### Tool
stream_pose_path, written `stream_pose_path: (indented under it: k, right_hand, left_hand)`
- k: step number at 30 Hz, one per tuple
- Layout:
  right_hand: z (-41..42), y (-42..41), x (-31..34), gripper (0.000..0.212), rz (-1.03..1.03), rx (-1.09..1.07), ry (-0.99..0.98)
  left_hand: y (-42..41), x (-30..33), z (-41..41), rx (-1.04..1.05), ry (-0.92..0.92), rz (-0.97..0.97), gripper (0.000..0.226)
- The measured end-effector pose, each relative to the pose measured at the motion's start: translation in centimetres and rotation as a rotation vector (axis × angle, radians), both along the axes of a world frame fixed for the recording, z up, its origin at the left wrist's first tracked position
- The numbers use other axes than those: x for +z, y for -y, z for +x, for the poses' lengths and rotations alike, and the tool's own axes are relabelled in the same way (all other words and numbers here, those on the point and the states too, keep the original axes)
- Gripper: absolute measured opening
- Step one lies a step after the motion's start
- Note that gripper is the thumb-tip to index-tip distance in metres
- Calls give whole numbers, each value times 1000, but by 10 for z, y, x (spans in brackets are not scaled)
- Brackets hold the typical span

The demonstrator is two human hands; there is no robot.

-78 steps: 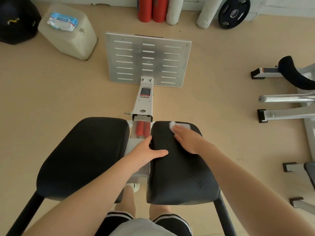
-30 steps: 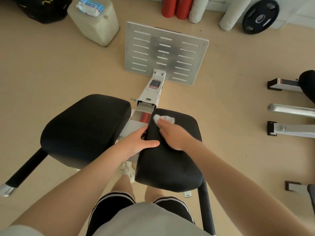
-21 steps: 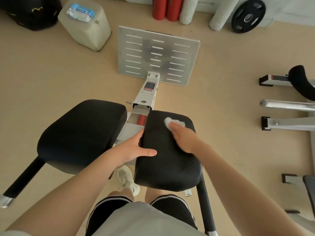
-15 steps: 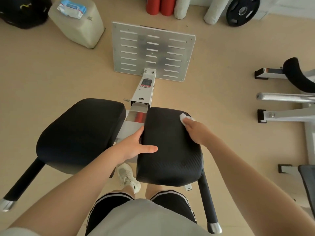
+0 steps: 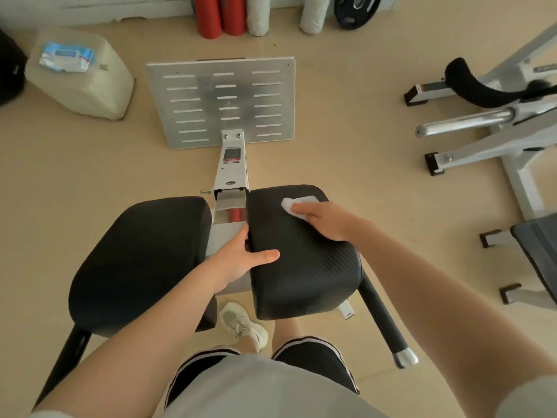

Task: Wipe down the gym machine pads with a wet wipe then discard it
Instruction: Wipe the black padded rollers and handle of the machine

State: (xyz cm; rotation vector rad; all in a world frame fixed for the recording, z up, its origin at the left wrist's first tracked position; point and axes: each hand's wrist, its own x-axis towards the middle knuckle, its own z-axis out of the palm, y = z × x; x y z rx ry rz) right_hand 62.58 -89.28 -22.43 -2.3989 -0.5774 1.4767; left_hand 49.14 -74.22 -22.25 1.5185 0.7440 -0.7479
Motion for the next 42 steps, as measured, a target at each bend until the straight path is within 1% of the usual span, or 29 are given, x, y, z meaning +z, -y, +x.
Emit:
stream_pose_path:
  k: [3, 6, 9, 11, 14, 17, 19, 22, 25, 27, 30, 31, 32, 34, 35, 37, 38, 40, 42]
  right_hand:
    - [8, 24, 3, 40, 13, -193, 46]
    - [10, 37, -1, 40, -69, -240, 102]
    - [2, 34, -5, 36, 9, -300, 80]
    - [-5, 19, -4, 35, 40, -231, 77]
    - [-20, -14, -2, 36, 43, -59, 36]
    - [-31, -38, -3, 49, 51, 163, 52]
    - [-29, -38, -6, 53, 45, 224, 70]
    - [-14, -23, -13, 56, -10, 188, 125]
    - [1, 1, -16, 57, -60, 84, 145]
    - [7, 13, -12, 58, -79, 62, 161]
    - [8, 2, -2, 66, -153, 105, 142]
    - [6, -7, 2, 66, -149, 124, 136]
    - [0, -19, 7, 64, -126, 124, 112]
    - [-16, -40, 13, 61, -24, 237, 78]
    - [-27, -48, 15, 59, 42, 301, 67]
    - [-44, -56, 15, 52, 130, 446, 43]
    - [-46, -58, 13, 48, 161, 485, 35]
    - [-37, -53, 10, 51, 163, 470, 13]
    - [-21, -36, 8, 57, 48, 391, 8]
  left_hand:
    - [0, 1, 1, -44, 6, 37, 73]
    - [0, -1, 0, -59, 17, 58, 69]
    - [0, -6, -4, -47, 18, 61, 70]
    - [-1, -9, -5, -29, 20, 49, 73]
    - [0, -11, -6, 9, 36, 26, 75]
    - [2, -13, -8, 53, 59, 23, 73]
    - [3, -14, -10, 74, 69, 14, 74]
    - [4, -14, -10, 105, 82, -7, 75]
    - [10, -8, -12, 117, 87, 99, 75]
    - [17, -3, -14, 125, 77, 161, 72]
    - [20, 0, -15, 142, 74, 149, 68]
    - [21, 0, -15, 163, 67, 129, 69]
    - [22, 0, -16, 197, 64, 101, 70]
    - [25, 1, -16, 279, 71, 61, 71]
    - [28, 1, -17, 305, 73, 70, 72]
    - [30, 0, -18, 316, 58, 144, 71]
    - [31, -1, -18, 311, 42, 177, 71]
    - [31, 0, -16, 308, 30, 182, 71]
    - [32, 2, -14, 304, 26, 158, 73]
